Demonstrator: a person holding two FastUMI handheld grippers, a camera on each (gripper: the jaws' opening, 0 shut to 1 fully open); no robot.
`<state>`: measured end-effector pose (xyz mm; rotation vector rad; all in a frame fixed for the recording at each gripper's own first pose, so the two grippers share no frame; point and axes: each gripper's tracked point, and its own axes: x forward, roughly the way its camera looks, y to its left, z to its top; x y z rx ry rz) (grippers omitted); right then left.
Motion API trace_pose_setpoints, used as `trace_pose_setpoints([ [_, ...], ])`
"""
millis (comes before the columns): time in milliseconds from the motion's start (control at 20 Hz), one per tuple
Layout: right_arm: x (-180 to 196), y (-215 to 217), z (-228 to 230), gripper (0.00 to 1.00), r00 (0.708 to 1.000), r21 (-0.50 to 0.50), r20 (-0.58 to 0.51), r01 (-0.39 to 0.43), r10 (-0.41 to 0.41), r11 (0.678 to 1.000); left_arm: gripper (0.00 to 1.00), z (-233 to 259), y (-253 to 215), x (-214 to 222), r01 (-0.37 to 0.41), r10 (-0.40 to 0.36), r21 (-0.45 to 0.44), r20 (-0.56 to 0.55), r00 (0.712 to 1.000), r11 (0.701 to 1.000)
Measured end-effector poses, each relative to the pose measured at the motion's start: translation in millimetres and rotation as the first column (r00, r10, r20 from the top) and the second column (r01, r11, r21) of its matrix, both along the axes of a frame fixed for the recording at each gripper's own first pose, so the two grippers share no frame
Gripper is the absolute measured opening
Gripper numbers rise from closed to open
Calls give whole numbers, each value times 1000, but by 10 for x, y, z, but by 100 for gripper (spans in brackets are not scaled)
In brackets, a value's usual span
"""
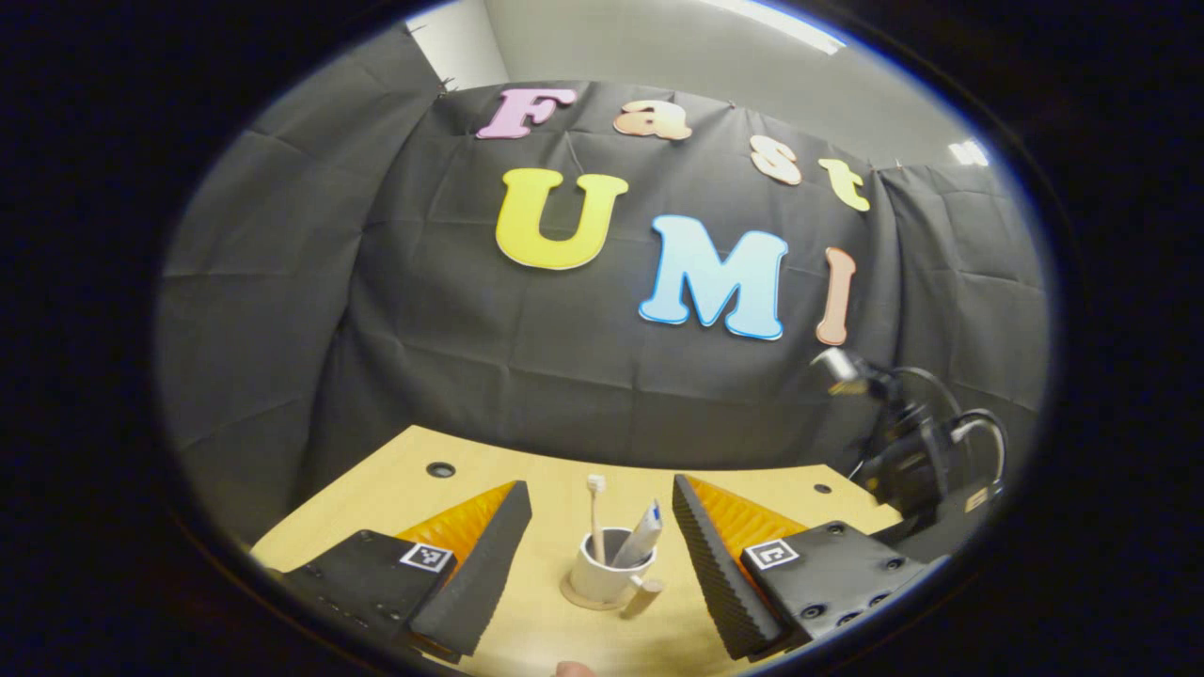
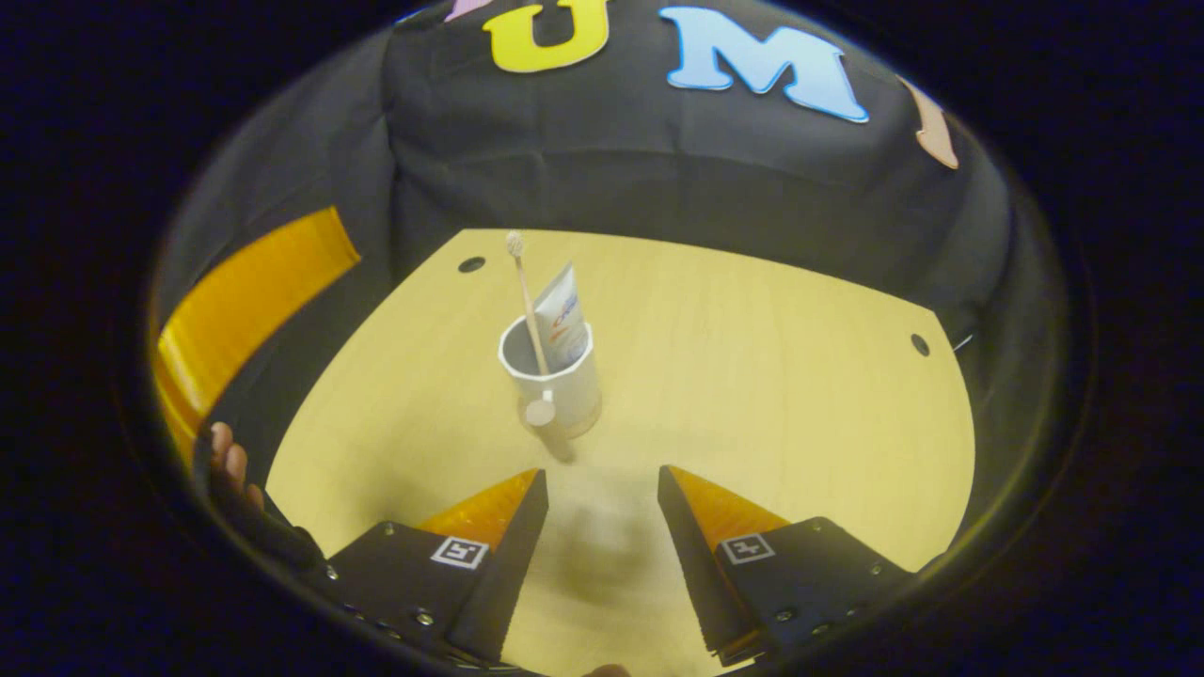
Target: Put the toothbrush and toothpaste on the desktop into the cup, then pick up the cup and place it on the coaster on the desktop.
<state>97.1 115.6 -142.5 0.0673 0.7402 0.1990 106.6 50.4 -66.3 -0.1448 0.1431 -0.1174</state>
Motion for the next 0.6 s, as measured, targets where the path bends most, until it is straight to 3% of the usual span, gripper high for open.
trace_pose_setpoints([
  [250,-178,-660,595,74,972,-1,205,115,-112,993,94,151,-360,-28,18,-18,-13,22,1000,1000],
  [300,-208,-759,674,74,961,-3,245,135,-130,991,99,190,-402,-34,16,-16,-10,28,999,1000],
  [450,-309,-973,912,74,923,-2,349,171,-160,985,94,295,-487,-89,6,-6,-7,39,999,1000],
  [600,-372,-1073,1104,73,880,-1,445,187,-167,982,96,390,-513,-183,-16,15,14,53,998,1000],
])
